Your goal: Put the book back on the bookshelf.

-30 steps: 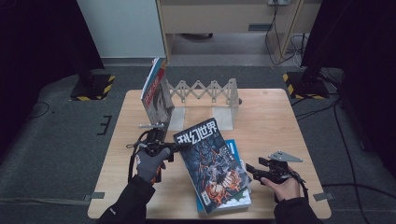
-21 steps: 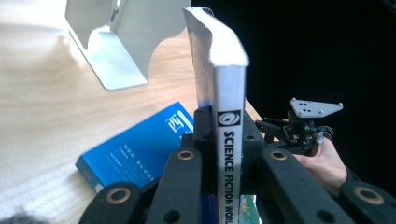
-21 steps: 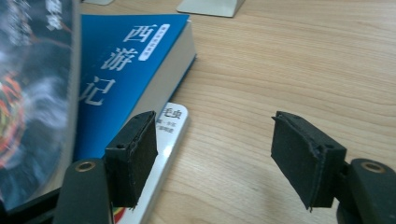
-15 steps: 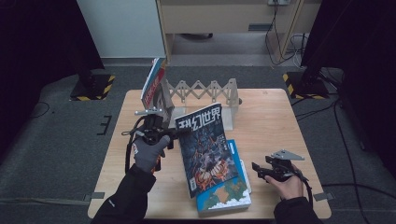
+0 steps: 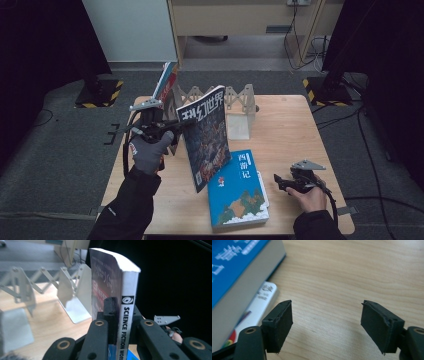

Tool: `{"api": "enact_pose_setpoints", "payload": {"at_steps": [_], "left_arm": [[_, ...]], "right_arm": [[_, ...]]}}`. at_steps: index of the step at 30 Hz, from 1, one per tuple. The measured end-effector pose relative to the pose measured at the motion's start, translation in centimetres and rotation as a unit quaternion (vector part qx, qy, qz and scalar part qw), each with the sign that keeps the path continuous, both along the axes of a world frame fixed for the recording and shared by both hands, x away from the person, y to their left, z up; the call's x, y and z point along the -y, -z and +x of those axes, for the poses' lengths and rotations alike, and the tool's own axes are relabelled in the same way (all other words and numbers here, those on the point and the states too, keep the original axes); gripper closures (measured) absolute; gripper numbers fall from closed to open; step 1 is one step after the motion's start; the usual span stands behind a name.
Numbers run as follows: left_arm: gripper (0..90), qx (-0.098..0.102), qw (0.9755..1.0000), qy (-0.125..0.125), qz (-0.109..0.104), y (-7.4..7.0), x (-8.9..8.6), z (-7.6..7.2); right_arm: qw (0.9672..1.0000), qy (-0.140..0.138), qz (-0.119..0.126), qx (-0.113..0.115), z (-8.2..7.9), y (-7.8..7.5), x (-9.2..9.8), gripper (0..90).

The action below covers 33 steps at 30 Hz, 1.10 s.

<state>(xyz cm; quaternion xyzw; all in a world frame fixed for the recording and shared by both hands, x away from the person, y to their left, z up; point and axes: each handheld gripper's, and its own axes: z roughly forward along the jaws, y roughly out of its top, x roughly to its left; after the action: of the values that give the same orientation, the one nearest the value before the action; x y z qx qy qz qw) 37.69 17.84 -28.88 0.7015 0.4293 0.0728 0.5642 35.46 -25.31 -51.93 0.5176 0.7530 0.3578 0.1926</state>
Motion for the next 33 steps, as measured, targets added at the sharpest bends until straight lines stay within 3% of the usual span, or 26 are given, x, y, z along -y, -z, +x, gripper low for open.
{"api": "enact_pose_setpoints", "payload": {"at_steps": [5,10,14,17,24,29,33], "left_arm": [[82.3,0.015,0.9996,-0.024,0.0,-1.2,-0.7,0.4],[82.3,0.029,0.9984,-0.047,0.007,-2.4,-1.5,0.9],[82.3,0.039,0.997,-0.066,0.005,-3.3,-2.2,1.1],[82.3,0.047,0.9957,-0.079,0.01,-4.1,-2.7,1.3],[82.3,0.069,0.9898,-0.12,0.035,-5.4,-3.3,2.1],[82.3,0.073,0.9858,-0.147,0.034,-5.9,-3.9,3.2],[82.3,0.079,0.9811,-0.172,0.041,-6.3,-4.3,4.2]], "right_arm": [[0.999,-0.003,-0.034,-0.03,0.4,1.0,0.3,17.4],[0.9984,0.005,-0.051,-0.024,0.8,1.3,0.6,12.4],[0.9984,0.01,-0.051,-0.022,0.8,1.5,0.5,6.9],[0.9989,0.015,-0.044,-0.006,0.7,1.9,0.6,4.1],[0.9988,0.015,-0.046,-0.006,0.7,2.0,0.6,3.5],[0.9988,0.016,-0.045,-0.006,0.7,2.0,0.6,3.5],[0.9988,0.016,-0.045,-0.006,0.7,2.0,0.6,3.5]]}}
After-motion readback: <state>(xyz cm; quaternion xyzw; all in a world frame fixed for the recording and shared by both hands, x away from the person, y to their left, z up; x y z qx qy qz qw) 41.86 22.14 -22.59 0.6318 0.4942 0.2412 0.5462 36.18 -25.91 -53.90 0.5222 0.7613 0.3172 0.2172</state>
